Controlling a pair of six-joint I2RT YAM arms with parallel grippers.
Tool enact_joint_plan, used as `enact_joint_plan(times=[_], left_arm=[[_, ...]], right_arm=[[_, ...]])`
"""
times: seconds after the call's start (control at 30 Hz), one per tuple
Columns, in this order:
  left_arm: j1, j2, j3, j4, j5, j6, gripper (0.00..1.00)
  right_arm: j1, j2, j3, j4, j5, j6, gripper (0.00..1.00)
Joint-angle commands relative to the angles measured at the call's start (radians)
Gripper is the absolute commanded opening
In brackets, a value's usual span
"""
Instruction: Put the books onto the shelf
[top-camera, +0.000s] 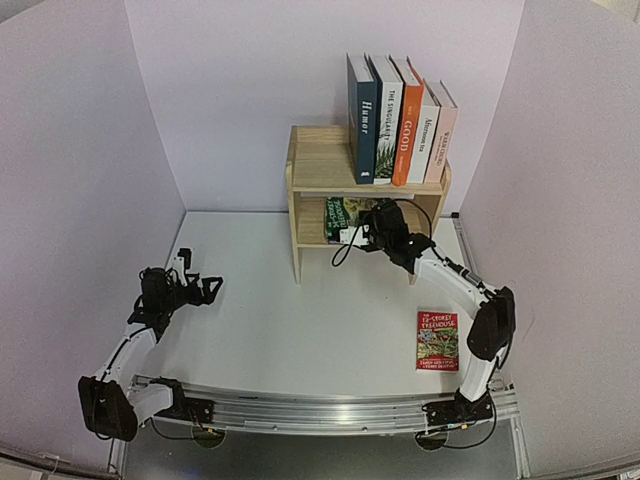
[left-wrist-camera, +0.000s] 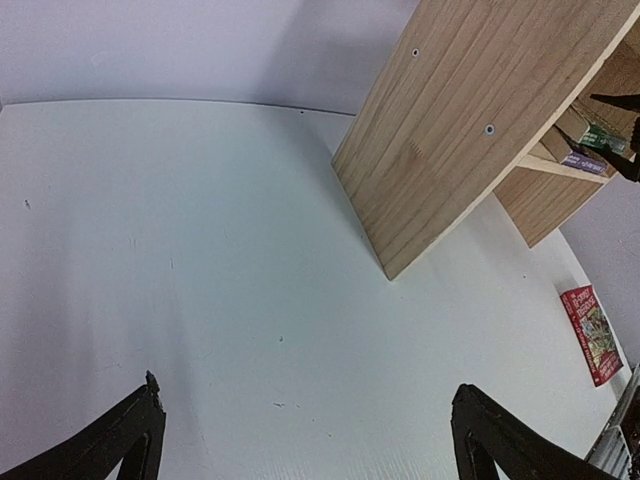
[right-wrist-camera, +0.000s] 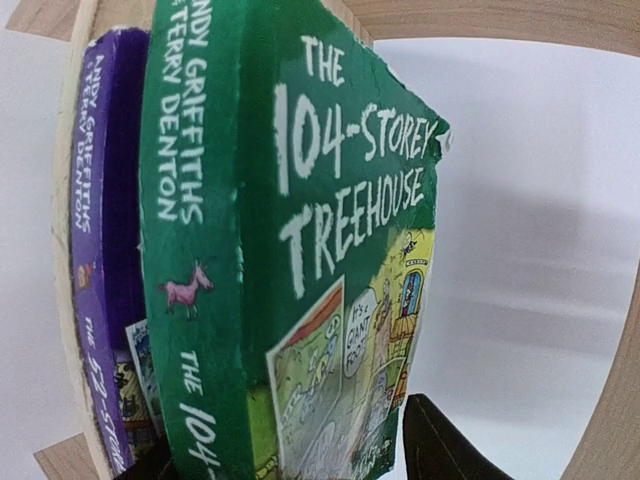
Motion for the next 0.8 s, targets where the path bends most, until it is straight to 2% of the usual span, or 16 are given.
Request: enact_joint_plan(times=[0.0, 0.3, 0.77], left_arm=[[0.005, -0.015, 0.006, -0.01, 0.011, 0.031, 1.0], [0.005, -0.022, 0.008, -0.05, 0.024, 0.054, 1.0], [0.005, -0.033, 0.001, -0.06, 0.045, 0.071, 1.0]], right_arm=[[-0.002, -0.002, 0.056, -0.105, -0.058, 0.035, 0.64], [-0.005, -0.029, 0.097, -0.243, -0.112, 0.066, 0.69], [-0.045, -0.045, 0.102, -0.286, -0.122, 0.096, 0.68]])
